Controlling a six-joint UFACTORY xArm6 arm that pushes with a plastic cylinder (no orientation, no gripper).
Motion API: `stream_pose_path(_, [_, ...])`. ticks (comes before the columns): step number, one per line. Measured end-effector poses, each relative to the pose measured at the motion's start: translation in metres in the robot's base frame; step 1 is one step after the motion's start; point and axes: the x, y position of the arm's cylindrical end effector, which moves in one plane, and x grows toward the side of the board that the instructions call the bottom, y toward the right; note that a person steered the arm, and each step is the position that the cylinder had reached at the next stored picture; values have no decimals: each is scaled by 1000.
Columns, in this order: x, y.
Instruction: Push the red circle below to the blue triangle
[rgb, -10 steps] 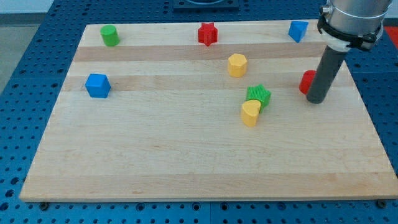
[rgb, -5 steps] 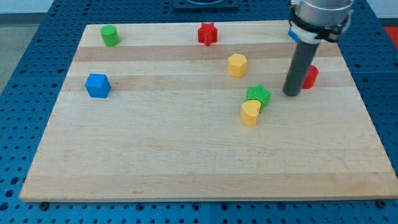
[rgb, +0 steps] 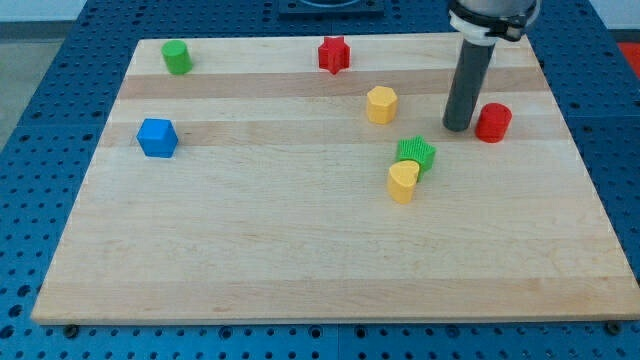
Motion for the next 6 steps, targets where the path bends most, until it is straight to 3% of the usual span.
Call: stream_pose_path(6, [0,21])
